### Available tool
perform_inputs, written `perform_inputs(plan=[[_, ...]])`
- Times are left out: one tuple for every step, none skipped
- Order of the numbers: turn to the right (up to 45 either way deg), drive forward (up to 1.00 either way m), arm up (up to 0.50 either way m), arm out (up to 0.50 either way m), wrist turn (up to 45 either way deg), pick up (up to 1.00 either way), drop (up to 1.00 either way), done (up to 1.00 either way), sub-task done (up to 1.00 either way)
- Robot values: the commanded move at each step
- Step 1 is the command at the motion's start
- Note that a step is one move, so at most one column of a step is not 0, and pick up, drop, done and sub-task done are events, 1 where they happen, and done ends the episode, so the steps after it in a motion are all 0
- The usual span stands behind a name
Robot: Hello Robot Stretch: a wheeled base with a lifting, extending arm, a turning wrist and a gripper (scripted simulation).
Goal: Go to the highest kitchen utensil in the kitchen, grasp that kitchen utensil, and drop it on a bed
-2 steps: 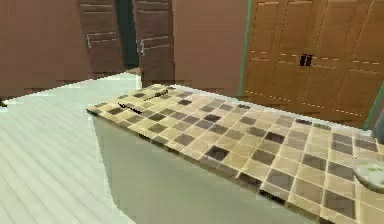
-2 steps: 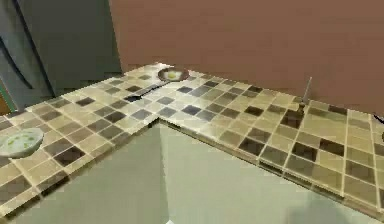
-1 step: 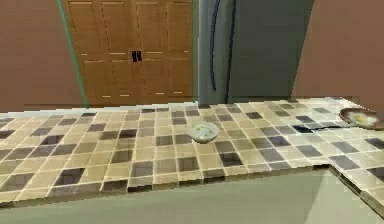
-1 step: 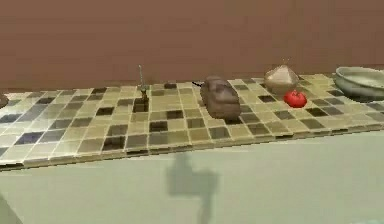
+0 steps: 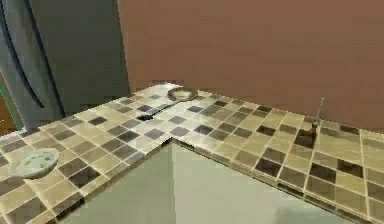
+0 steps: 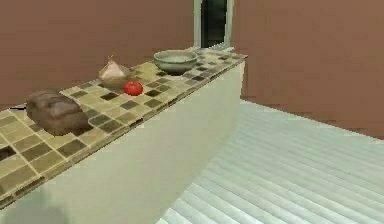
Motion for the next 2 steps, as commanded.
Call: perform_inputs(plan=[[0.0, 0.4, 0.0, 0.0, 0.0, 0.0, 0.0, 0.0, 0.0], [-45.0, 0.0, 0.0, 0.0, 0.0, 0.0, 0.0, 0.0, 0.0]])
